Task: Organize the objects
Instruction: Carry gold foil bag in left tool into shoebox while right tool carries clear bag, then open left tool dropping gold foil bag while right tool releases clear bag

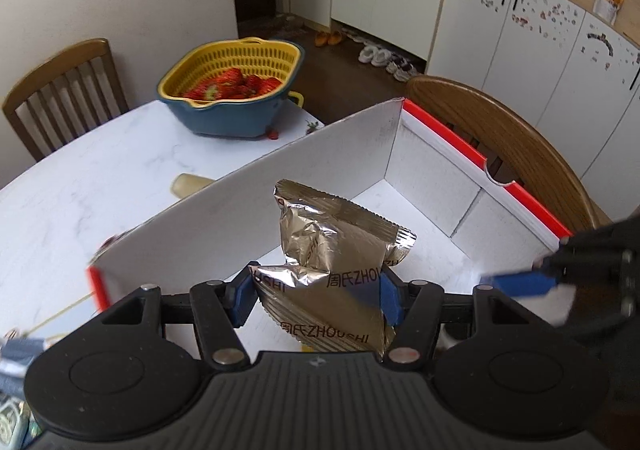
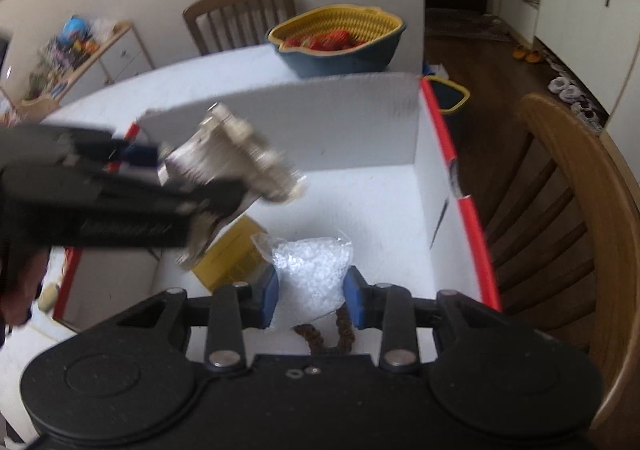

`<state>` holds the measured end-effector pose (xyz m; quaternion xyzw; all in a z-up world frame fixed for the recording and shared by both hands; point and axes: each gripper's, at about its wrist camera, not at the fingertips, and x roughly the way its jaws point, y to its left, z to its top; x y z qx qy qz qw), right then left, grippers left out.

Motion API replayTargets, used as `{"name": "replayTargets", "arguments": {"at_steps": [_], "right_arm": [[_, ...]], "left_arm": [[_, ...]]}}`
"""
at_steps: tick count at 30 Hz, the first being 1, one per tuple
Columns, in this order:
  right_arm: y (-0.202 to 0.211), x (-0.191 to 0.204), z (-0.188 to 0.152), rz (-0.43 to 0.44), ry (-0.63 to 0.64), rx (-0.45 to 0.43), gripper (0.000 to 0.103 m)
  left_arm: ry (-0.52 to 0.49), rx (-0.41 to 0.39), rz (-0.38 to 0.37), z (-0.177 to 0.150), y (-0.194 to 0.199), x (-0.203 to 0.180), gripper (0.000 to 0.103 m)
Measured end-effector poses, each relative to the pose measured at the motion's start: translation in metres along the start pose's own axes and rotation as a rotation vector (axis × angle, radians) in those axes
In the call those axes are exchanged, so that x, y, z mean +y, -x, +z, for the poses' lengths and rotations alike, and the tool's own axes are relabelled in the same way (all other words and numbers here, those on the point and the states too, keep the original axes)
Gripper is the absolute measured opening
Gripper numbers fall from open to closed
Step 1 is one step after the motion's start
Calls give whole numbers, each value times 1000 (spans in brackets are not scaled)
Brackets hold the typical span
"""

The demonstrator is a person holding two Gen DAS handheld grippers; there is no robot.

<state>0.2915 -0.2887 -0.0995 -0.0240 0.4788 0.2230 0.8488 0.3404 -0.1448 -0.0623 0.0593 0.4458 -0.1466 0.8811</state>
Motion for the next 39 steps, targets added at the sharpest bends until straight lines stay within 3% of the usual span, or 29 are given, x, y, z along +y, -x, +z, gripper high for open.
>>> {"name": "replayTargets", "arguments": {"at_steps": [11,26,32,39], "right_arm": [[-26,7,-7,8,88,108,33],[-36,2,-10,0,39,144,37],[-34,0,-5,-1,26,135,48],[-21,-5,-4,6,-10,82,63]], "left_arm": [[-27,83,-45,20,-57,-13,60],[-38,200,-69,20,-91,-16,63],[-30,202,-47,17,-87,-11,70],[-7,142,-53,12,-64,-3,75]]}}
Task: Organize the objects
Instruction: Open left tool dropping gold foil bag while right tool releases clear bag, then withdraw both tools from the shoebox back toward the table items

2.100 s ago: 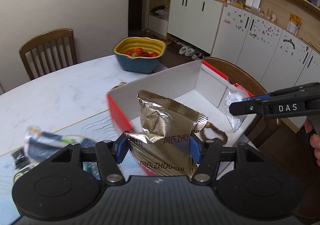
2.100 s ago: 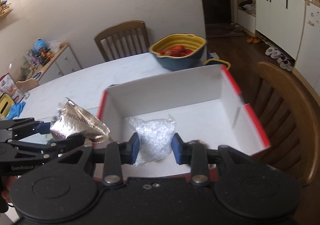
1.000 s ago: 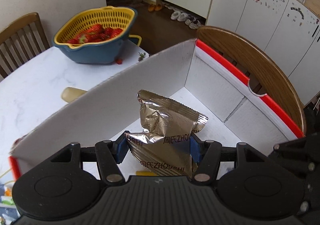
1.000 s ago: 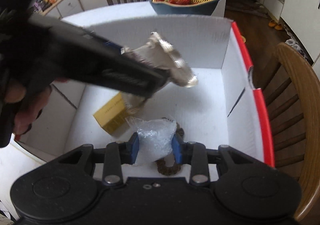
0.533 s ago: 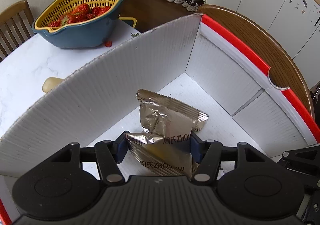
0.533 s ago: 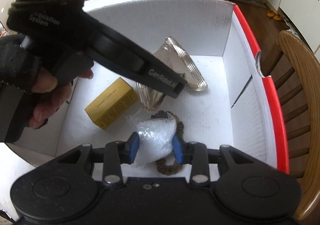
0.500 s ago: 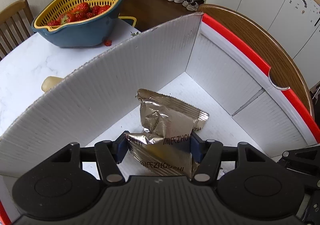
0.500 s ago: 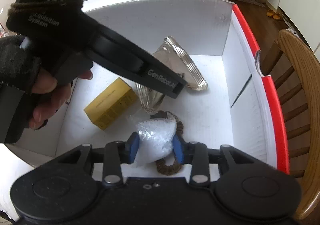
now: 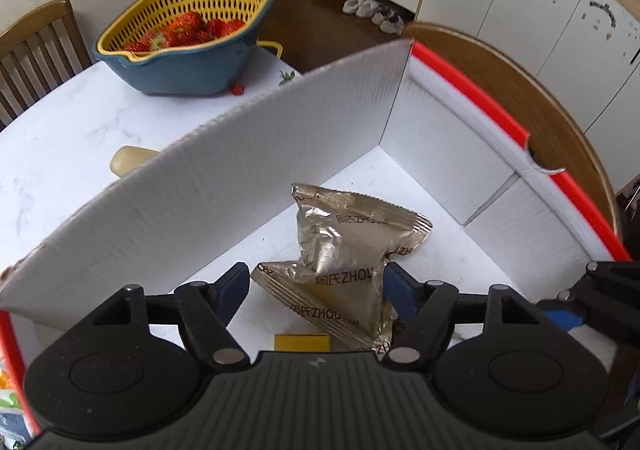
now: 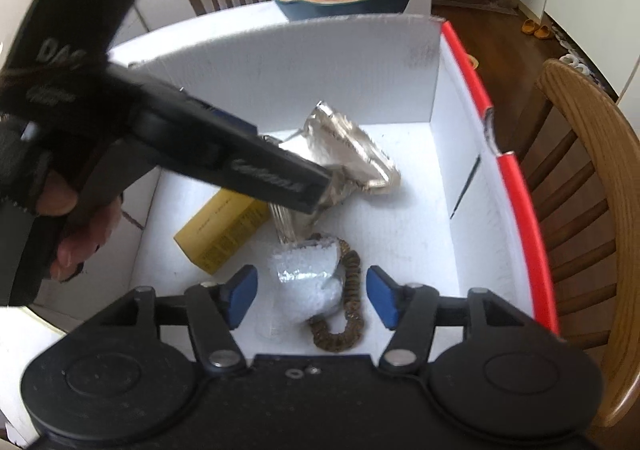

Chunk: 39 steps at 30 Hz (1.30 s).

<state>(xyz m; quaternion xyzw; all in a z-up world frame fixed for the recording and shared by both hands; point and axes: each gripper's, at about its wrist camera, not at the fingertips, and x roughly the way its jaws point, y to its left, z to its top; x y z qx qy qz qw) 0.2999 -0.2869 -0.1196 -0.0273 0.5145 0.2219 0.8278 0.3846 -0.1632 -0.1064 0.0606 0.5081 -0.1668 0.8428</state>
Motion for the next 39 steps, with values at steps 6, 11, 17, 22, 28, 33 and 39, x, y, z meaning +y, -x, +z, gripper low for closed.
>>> {"name": "replayTargets", "arguments": {"at_steps": [6,11,17,22,28,33,39], "right_arm": [[20,0,-4,3,-22,-49,71],[32,2,-6,4,-32,-82,74],[45,8,-9,2,-31,-117,75],[57,17,-14,-3,-23,-145,76],[69,32,-18,-8,-10,-183,80],[80,48,-21,-1,-1,-224,84],[85,80,-25,15,25,-256,90]], "left_arm": [[6,-47,-10,-8,21,2,81],[15,-88,-16,-18,44,4,81],[28,-138,-23,-34,73,7,81],[44,-184,-27,-52,101,19,81],[99,-238,-36,-78,133,37,82],[137,-275,-27,-104,158,55,83],[177,-300,12,-137,181,83,97]]}}
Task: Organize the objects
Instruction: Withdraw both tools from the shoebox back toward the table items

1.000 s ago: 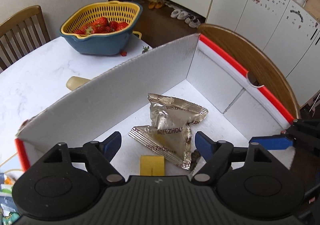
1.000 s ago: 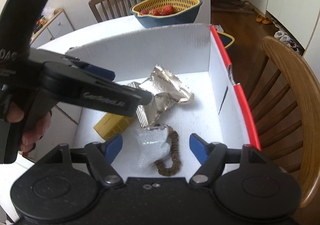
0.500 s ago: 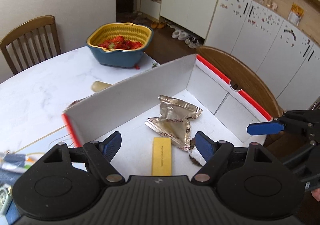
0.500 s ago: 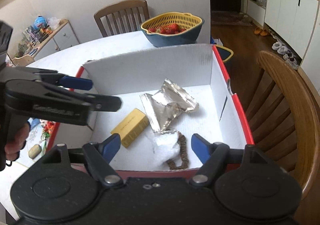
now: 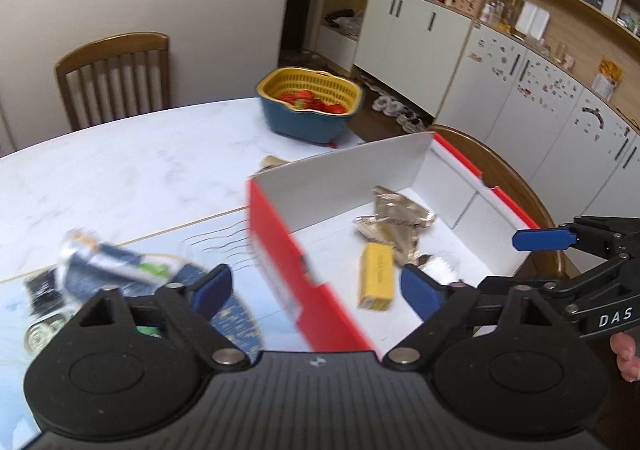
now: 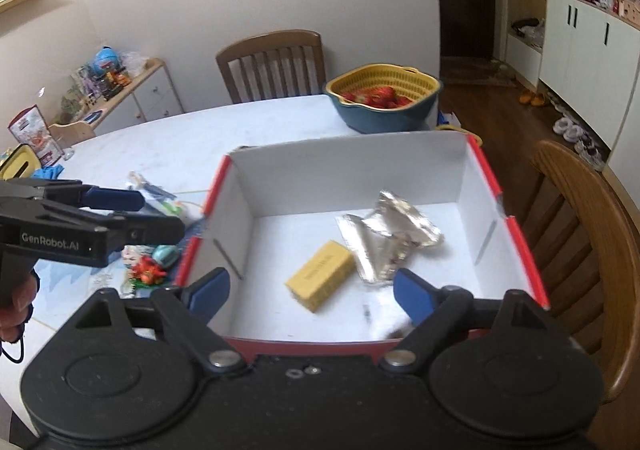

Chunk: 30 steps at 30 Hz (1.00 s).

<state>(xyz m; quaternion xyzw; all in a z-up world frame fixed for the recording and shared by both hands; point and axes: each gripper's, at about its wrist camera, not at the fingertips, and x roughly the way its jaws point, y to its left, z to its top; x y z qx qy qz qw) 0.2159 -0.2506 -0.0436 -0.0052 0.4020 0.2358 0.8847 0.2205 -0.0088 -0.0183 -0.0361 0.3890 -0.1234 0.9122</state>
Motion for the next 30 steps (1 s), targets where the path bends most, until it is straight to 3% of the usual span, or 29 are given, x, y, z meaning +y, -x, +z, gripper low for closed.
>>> {"name": "replayTargets", "arguments": {"at_steps": [8,18,30], "right_arm": [[-8,50,-2,43,10,6,93],[-29,118,-10,86,45,45,93],[-72,204,-24,144,123,151,92]], "left_arm": [[47,-18,74,-32,31,55,103],[86,-14,166,-66,58,135,103],[90,43,193,-85,48,211,103]]}}
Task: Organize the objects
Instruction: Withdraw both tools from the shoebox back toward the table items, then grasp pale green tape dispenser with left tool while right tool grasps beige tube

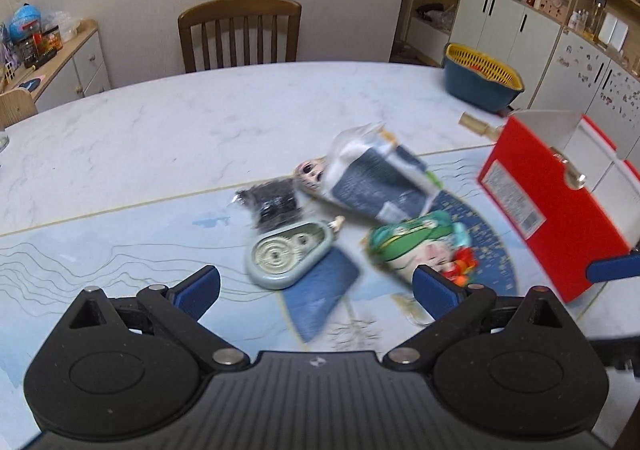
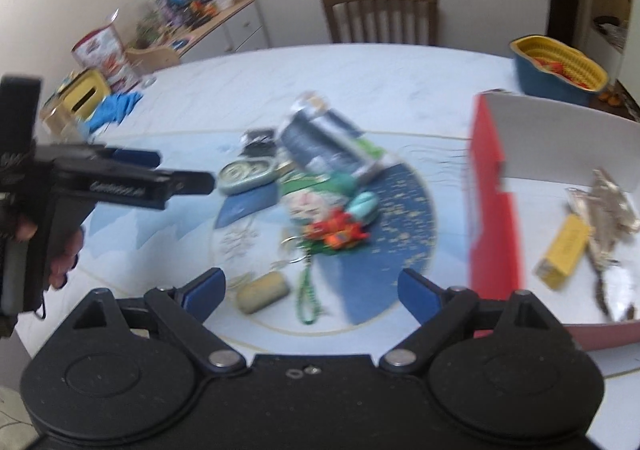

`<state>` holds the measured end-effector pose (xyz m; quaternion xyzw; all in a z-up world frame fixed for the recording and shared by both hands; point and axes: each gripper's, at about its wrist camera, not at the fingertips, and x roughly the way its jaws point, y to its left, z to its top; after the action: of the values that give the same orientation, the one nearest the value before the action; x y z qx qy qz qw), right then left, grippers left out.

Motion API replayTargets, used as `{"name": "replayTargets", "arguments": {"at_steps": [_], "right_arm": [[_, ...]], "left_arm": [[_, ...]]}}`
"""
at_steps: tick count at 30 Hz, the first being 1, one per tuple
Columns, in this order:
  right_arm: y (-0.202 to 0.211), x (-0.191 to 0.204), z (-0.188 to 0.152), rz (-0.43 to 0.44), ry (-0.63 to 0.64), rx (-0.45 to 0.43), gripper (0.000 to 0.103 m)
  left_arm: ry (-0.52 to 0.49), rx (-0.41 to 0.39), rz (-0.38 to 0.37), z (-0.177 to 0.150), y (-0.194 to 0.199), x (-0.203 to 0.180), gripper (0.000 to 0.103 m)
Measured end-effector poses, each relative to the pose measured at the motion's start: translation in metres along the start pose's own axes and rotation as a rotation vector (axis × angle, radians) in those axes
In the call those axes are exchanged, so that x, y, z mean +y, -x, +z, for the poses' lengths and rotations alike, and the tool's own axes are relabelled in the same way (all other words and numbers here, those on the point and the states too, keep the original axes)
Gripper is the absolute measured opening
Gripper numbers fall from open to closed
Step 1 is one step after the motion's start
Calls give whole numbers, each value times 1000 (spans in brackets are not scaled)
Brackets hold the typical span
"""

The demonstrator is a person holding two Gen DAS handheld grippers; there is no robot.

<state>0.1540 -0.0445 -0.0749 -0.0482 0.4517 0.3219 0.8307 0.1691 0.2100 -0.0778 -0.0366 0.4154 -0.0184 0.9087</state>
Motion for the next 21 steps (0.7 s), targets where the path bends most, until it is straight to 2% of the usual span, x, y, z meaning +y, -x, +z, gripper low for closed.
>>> {"name": "replayTargets", "arguments": {"at_steps": [6,13,21], "right_arm": [[-26,28,-1,12,36,59,92],[-54,43,-5,2,23,125,89],[-82,53,-5,22,-13,198,79]], "left_arm": [[-38,27,3,-3,-27,17,103],[-67,58,-6,-6,-53,26,103],[-126,50,-32,-5,-74,30,103]]}}
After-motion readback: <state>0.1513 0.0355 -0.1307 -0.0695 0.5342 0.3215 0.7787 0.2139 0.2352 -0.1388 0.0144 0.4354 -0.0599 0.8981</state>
